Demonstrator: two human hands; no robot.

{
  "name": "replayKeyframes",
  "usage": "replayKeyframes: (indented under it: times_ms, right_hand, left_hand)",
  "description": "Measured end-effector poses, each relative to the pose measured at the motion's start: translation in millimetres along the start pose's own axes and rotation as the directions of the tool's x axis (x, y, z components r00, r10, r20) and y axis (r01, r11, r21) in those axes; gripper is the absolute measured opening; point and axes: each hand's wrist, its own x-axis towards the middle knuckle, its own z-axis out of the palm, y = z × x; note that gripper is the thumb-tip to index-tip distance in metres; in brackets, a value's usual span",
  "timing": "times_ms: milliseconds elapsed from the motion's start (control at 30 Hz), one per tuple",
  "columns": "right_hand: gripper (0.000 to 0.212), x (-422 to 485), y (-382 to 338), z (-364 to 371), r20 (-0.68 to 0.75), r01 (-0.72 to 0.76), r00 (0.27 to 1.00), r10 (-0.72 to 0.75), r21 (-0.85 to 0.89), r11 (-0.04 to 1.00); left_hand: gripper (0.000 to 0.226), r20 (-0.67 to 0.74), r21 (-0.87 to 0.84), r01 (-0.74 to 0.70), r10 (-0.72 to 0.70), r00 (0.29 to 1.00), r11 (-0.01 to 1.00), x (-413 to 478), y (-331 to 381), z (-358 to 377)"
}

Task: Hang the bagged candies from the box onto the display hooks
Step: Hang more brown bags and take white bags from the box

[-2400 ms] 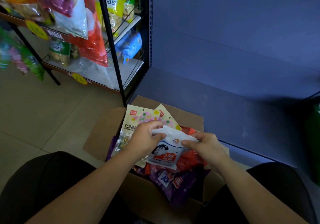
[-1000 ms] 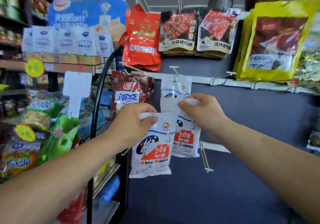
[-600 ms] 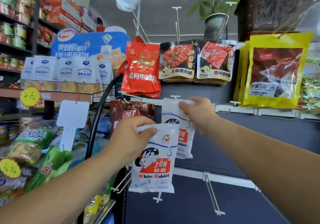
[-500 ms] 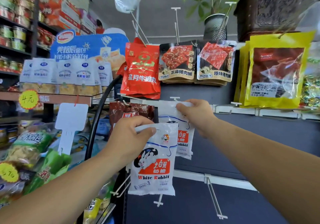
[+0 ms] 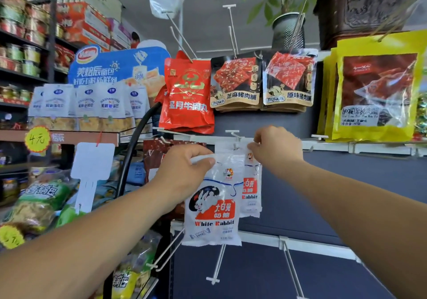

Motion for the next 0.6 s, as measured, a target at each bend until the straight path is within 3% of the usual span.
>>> replayKeyframes:
  times_ms: [33,100,233,467,600]
  right_hand:
    - [0.015,0.9,2.8,-1.0,-0.027,0.038,0.999,-0.037,0.006,0.999]
    - [0.015,-0.4,7.4,-3.8,-0.055,0.040,0.998,-0.030,0.201,0.979]
    - [0.025,-15.1,15.6,-12.1,-0.061,-0.001,0.997,0.046,0.595,0.804]
    - [0.011,-36.1,31.4,-16.6,0.015,-0.017,1.000,0.010,0.655,0.756]
    - [0.013,-44.2,34.3,-12.6,-0.015,0.040,0.999,-0.039,0.598,0.801]
  left_hand:
    - [0.010,-0.003,-0.017,0.003,-0.003,1.000,1.000,5.7,3.1,1.9]
    - [0.009,-0.018,-0.042,0.001,-0.002,1.000,0.999,18.5,10.0,7.4]
    - [0.009,-0.060,-0.100,0.025,-0.031,0.998,0.995,41.5,14.8,23.5]
    - [0.009,-0.070,-0.192,0.086,-0.101,0.992,0.978,56.7,8.7,46.2]
    - [0.006,-0.065,-0.168,0.065,-0.077,0.995,0.984,61.6,-1.7,49.9]
